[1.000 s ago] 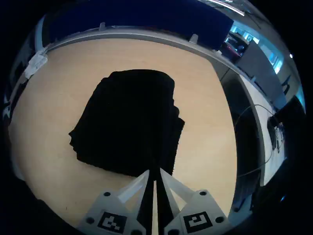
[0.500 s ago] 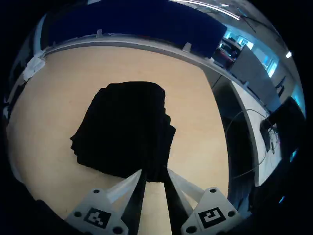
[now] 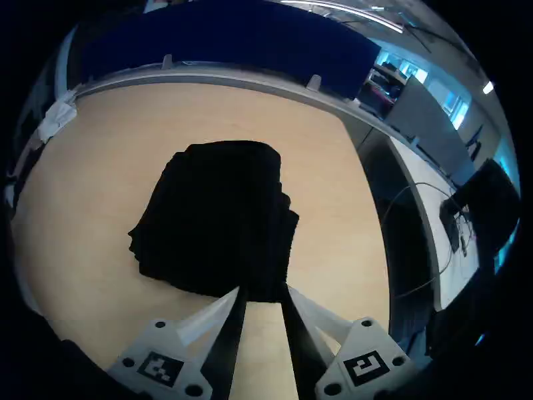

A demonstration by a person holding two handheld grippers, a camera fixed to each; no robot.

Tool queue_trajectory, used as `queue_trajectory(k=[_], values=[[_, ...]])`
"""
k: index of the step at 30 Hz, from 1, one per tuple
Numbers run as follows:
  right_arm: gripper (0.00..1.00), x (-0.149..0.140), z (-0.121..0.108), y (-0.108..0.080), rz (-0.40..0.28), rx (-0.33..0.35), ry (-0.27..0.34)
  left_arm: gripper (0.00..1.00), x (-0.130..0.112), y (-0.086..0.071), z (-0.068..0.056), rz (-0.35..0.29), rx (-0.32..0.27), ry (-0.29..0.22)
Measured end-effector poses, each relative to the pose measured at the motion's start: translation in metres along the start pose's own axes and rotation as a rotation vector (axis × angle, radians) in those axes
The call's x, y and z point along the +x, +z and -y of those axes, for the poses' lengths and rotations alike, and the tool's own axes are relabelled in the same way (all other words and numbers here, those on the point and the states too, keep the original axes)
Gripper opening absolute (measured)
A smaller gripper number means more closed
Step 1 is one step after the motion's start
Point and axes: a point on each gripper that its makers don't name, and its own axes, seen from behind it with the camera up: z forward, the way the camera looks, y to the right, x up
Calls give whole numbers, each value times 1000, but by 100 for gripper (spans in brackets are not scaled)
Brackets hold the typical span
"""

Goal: Fold towel

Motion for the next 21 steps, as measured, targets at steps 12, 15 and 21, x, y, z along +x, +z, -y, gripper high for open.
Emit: queue_trajectory(k=[12,15,21], values=[[100,7,10,-7,-28,10,17,90,1,-1,2,-8,0,-5],[100,9,11,-10,-35,8,19,90,3,-1,4,-13,1,-5],[100,20,14,-16,-77,-1,34,90,6,0,9,-26,5,-11]])
